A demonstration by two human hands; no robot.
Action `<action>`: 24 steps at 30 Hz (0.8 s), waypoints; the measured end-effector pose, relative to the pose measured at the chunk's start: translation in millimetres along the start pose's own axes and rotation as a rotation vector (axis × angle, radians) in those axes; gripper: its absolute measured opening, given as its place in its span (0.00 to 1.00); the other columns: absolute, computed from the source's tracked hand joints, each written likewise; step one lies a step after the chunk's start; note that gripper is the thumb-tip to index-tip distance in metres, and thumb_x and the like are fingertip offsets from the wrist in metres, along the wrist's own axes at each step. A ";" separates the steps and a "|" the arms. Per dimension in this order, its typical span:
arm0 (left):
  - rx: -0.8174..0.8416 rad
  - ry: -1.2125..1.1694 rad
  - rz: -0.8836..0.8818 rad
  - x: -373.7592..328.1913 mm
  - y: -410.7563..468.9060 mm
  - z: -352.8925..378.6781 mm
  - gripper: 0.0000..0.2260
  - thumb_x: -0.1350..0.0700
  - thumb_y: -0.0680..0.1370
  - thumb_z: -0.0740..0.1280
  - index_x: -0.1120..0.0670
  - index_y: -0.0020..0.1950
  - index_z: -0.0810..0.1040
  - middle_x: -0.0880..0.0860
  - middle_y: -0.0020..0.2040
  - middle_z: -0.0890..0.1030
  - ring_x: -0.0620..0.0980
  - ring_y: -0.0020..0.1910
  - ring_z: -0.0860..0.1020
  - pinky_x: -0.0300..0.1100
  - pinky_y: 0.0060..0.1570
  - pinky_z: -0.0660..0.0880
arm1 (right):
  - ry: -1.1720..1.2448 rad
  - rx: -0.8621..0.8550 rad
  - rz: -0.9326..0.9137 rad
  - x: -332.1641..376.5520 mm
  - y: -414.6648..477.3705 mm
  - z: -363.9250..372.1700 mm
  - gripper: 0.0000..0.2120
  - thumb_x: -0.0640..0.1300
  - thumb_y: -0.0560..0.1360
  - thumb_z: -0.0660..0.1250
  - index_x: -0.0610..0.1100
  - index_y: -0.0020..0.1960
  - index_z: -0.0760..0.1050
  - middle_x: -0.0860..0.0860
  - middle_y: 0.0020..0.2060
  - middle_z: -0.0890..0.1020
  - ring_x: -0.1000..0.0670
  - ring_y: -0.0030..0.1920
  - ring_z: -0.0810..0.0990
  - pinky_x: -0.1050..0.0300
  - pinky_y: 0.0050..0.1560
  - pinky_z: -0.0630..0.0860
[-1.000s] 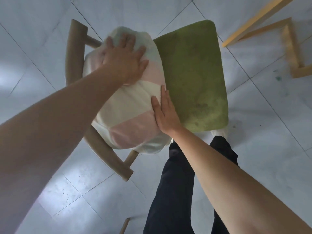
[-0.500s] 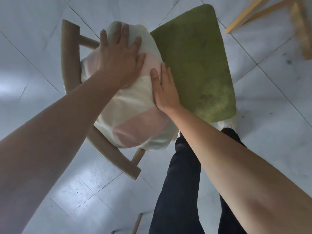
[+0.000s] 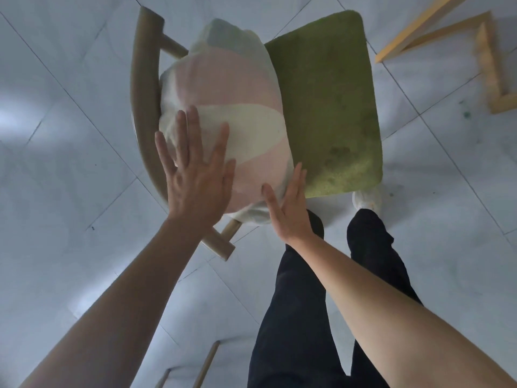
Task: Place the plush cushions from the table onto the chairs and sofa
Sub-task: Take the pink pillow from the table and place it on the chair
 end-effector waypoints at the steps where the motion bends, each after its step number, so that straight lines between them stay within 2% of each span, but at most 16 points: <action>1: 0.020 0.015 0.050 -8.3 -10.2 6.6 0.27 0.45 0.84 0.60 0.51 0.82 0.61 0.68 0.81 0.54 0.67 0.81 0.53 0.70 0.77 0.48 | -0.054 0.022 -0.012 -1.1 -3.0 4.0 0.53 0.75 0.74 0.56 0.48 0.83 0.33 0.45 0.84 0.37 0.46 0.84 0.43 0.53 0.80 0.50; 5: 0.094 0.041 0.040 -5.1 -38.1 31.1 0.29 0.44 0.84 0.60 0.52 0.83 0.59 0.68 0.82 0.53 0.67 0.81 0.53 0.68 0.77 0.50 | -0.289 0.090 -0.154 -3.2 -0.7 5.0 0.53 0.68 0.76 0.63 0.50 0.80 0.29 0.39 0.83 0.40 0.39 0.84 0.44 0.42 0.81 0.55; 8: 0.093 -0.009 -0.004 -2.0 -49.1 30.4 0.27 0.48 0.83 0.61 0.53 0.81 0.63 0.68 0.81 0.55 0.67 0.81 0.54 0.66 0.78 0.51 | -0.391 0.129 -0.133 -6.1 3.1 -7.6 0.54 0.69 0.76 0.63 0.47 0.83 0.33 0.41 0.84 0.43 0.40 0.84 0.50 0.42 0.78 0.63; 10: 0.122 -0.066 -0.018 -6.4 -59.0 23.3 0.27 0.52 0.80 0.64 0.54 0.79 0.66 0.68 0.81 0.56 0.68 0.81 0.55 0.67 0.76 0.55 | -0.480 0.162 -0.139 -1.7 -5.0 -20.7 0.50 0.68 0.78 0.61 0.47 0.84 0.35 0.41 0.84 0.44 0.40 0.83 0.52 0.41 0.76 0.66; 12: 0.215 -0.125 -0.024 -11.2 -73.7 15.4 0.29 0.54 0.77 0.68 0.55 0.78 0.67 0.68 0.81 0.56 0.67 0.81 0.55 0.65 0.76 0.57 | -0.575 0.178 -0.162 9.5 -19.9 -40.5 0.47 0.65 0.81 0.60 0.46 0.84 0.35 0.40 0.84 0.44 0.38 0.83 0.54 0.41 0.77 0.66; 14: 0.299 -0.218 -0.082 -12.5 -92.8 -2.6 0.29 0.54 0.79 0.68 0.55 0.79 0.65 0.67 0.82 0.54 0.66 0.81 0.53 0.62 0.77 0.56 | -0.650 0.161 -0.160 27.4 -39.0 -63.7 0.44 0.63 0.82 0.59 0.46 0.84 0.36 0.39 0.84 0.44 0.37 0.83 0.53 0.42 0.77 0.63; 16: 0.368 -0.385 -0.249 -8.8 -113.3 -24.0 0.28 0.52 0.83 0.64 0.51 0.82 0.59 0.62 0.83 0.52 0.62 0.83 0.49 0.60 0.78 0.53 | -0.675 0.117 -0.147 53.7 -62.1 -89.2 0.42 0.62 0.83 0.57 0.46 0.84 0.38 0.41 0.84 0.44 0.39 0.83 0.52 0.43 0.79 0.59; 18: 0.327 -0.656 -0.452 -3.9 -132.4 -57.2 0.26 0.49 0.84 0.62 0.51 0.82 0.60 0.57 0.83 0.57 0.58 0.83 0.52 0.57 0.78 0.56 | -0.669 0.073 -0.172 87.1 -89.6 -115.4 0.40 0.64 0.83 0.54 0.47 0.85 0.40 0.44 0.85 0.46 0.43 0.84 0.51 0.44 0.80 0.56; 20: 0.181 -0.909 -0.680 4.9 -159.4 -95.7 0.23 0.50 0.84 0.62 0.52 0.79 0.66 0.55 0.80 0.66 0.56 0.80 0.61 0.53 0.77 0.60 | -0.641 0.044 -0.206 119.2 -119.3 -140.4 0.39 0.65 0.83 0.52 0.49 0.85 0.42 0.48 0.85 0.50 0.47 0.84 0.53 0.44 0.80 0.57; 22: 0.017 -1.075 -0.893 9.3 -199.7 -128.5 0.23 0.49 0.84 0.62 0.49 0.79 0.66 0.52 0.78 0.69 0.53 0.76 0.68 0.51 0.75 0.65 | -0.595 0.018 -0.247 148.7 -153.0 -164.0 0.37 0.65 0.83 0.53 0.50 0.85 0.46 0.50 0.84 0.56 0.48 0.82 0.60 0.49 0.78 0.60; 24: -0.119 -1.192 -1.040 2.9 -245.3 -157.3 0.23 0.49 0.84 0.63 0.46 0.79 0.66 0.49 0.77 0.69 0.47 0.69 0.72 0.45 0.69 0.68 | -0.498 0.009 -0.307 177.3 -189.6 -182.3 0.36 0.64 0.82 0.55 0.50 0.84 0.53 0.52 0.81 0.63 0.51 0.78 0.67 0.59 0.73 0.65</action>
Point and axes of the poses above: each hand's wrist, its own y-axis towards the middle knuckle, its own z-axis out of the palm, x = y × z, the point moved 7 cm from there along y, towards the middle knuckle
